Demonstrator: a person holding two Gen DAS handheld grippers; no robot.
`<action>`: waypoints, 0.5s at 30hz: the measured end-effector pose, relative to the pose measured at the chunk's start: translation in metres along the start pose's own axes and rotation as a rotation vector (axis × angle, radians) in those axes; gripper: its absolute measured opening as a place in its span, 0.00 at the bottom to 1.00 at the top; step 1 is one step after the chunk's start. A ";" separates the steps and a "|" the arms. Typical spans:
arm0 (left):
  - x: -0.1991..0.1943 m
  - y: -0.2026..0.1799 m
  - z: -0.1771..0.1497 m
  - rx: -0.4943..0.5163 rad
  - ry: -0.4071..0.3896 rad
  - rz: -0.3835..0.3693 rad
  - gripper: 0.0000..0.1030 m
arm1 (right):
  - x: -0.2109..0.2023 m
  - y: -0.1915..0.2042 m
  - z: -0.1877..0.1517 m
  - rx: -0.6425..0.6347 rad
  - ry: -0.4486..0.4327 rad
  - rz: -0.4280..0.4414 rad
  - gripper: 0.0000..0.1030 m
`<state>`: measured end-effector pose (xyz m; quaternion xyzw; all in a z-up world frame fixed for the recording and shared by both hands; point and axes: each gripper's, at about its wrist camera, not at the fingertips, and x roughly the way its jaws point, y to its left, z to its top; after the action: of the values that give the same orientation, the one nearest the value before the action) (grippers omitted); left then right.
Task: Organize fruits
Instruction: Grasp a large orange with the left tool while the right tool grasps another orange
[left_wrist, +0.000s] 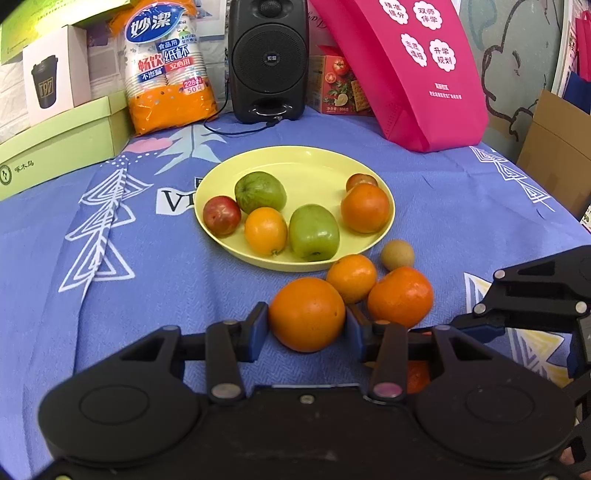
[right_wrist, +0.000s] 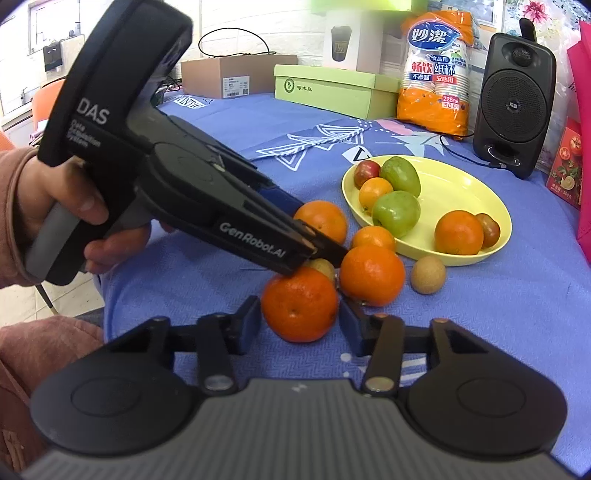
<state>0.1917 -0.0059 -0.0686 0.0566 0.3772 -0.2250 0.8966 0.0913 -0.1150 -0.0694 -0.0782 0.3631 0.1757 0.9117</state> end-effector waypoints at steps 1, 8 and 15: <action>0.000 0.000 0.000 -0.002 0.001 0.000 0.42 | 0.000 0.000 0.000 0.003 0.000 0.000 0.41; -0.001 0.000 0.001 -0.008 0.003 0.005 0.42 | 0.001 0.001 0.001 0.001 -0.001 -0.008 0.40; -0.006 0.003 -0.001 -0.036 0.001 -0.010 0.42 | -0.001 0.002 0.000 0.006 -0.005 -0.015 0.39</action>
<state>0.1885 -0.0009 -0.0654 0.0388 0.3817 -0.2228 0.8962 0.0896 -0.1137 -0.0689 -0.0775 0.3606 0.1680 0.9142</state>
